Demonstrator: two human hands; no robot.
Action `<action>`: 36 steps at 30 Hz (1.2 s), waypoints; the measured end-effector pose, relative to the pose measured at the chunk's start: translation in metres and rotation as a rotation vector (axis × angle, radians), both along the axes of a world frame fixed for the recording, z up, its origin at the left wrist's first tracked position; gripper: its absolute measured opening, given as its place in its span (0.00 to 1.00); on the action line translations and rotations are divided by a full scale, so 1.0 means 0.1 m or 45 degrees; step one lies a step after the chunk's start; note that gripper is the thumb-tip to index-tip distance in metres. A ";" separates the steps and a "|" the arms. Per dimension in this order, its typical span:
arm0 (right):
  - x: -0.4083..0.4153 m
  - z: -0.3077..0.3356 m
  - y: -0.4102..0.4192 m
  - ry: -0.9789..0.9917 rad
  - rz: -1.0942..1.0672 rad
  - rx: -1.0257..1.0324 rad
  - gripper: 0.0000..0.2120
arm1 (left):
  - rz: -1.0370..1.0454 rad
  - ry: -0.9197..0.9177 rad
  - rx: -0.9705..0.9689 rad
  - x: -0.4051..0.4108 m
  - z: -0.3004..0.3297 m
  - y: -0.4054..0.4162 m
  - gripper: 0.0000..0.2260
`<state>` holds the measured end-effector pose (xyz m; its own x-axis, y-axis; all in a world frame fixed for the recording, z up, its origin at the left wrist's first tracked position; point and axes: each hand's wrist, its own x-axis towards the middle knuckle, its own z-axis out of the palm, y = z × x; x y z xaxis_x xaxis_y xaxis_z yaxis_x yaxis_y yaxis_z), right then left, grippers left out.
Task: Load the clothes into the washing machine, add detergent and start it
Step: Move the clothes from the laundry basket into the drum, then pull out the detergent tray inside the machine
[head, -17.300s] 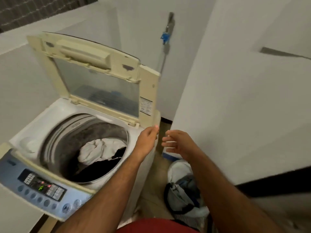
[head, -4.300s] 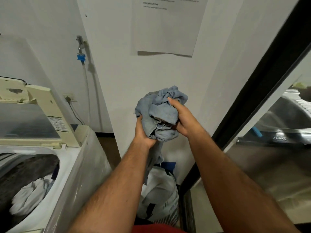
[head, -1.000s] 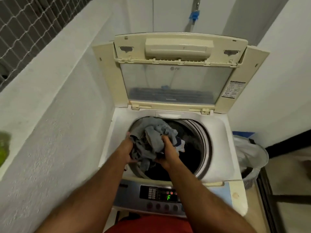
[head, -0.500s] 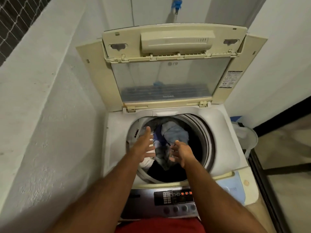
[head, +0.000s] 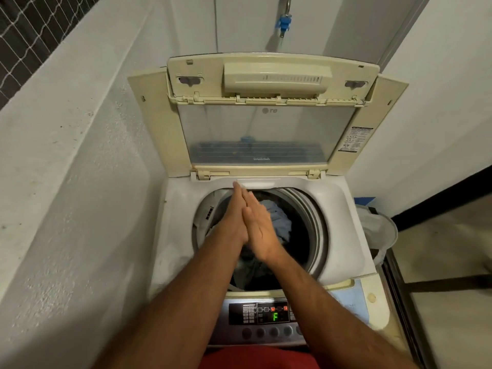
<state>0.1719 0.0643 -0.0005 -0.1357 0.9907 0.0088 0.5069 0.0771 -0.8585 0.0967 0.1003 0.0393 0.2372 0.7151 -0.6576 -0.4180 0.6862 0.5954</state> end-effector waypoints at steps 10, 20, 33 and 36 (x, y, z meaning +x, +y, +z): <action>0.55 0.19 0.33 1.109 -0.590 -0.893 0.39 | -0.211 0.658 0.752 0.43 0.22 0.02 0.25; 0.77 0.18 0.74 1.282 -0.621 -0.931 0.39 | -0.244 0.943 0.287 -0.05 -0.72 -0.03 0.17; 0.70 -0.64 1.27 1.357 -0.945 -0.993 0.28 | 0.419 0.156 -0.266 0.14 -0.92 0.83 0.24; 0.65 -0.69 1.36 1.378 -0.969 -0.950 0.27 | 0.482 0.124 -0.251 0.21 -0.98 0.98 0.24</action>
<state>0.2366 0.2006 -0.0695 0.1375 0.6424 -0.7539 -0.6561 -0.5111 -0.5552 0.1172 0.1979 -0.0583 -0.0874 0.5984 -0.7964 -0.6102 0.5998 0.5176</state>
